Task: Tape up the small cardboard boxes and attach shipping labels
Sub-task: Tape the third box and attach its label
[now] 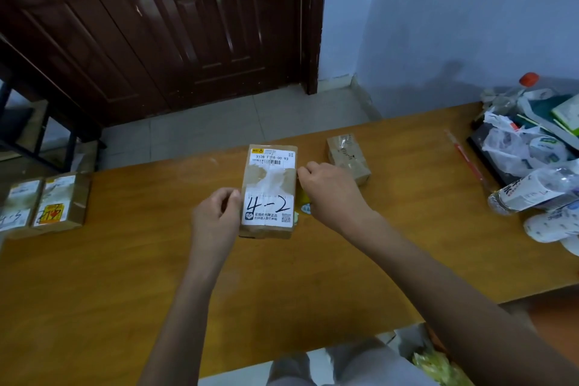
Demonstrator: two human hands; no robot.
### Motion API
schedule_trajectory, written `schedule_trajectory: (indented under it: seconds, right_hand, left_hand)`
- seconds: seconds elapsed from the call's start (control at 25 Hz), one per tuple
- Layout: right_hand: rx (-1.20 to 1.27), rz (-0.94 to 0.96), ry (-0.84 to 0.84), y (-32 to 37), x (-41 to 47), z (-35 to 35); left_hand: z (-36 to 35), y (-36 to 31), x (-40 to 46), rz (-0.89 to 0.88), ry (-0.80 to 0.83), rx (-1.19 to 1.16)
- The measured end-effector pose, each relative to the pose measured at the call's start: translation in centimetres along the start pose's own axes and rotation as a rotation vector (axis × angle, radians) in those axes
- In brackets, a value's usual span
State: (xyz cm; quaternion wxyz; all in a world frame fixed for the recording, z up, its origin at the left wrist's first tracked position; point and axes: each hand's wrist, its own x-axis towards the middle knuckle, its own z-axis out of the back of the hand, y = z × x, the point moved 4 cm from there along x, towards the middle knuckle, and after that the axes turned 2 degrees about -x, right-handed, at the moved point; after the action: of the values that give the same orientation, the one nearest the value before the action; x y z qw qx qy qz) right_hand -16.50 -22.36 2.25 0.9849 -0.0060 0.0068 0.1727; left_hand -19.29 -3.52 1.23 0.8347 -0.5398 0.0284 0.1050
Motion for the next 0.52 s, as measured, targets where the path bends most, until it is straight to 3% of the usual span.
schedule_trajectory:
  seconds: [0.12, 0.24, 0.4, 0.52]
  right_hand:
    - [-0.056, 0.005, 0.016, 0.9, 0.1, 0.3]
    - [-0.067, 0.026, 0.043, 1.6, 0.2, 0.4]
    - [0.062, 0.029, -0.094, 0.5, -0.5, 0.5]
    - [0.377, -0.05, -0.238, -3.2, -1.0, 1.0]
  left_hand:
    - [-1.9, -0.4, -1.0, 0.055, 0.125, 0.207]
    - [-4.7, 0.1, -1.9, 0.031, -0.027, 0.481]
    - [-4.7, 2.4, -1.7, 0.159, -0.079, 0.205]
    - [-3.3, 3.6, -1.1, 0.238, -0.065, -0.028]
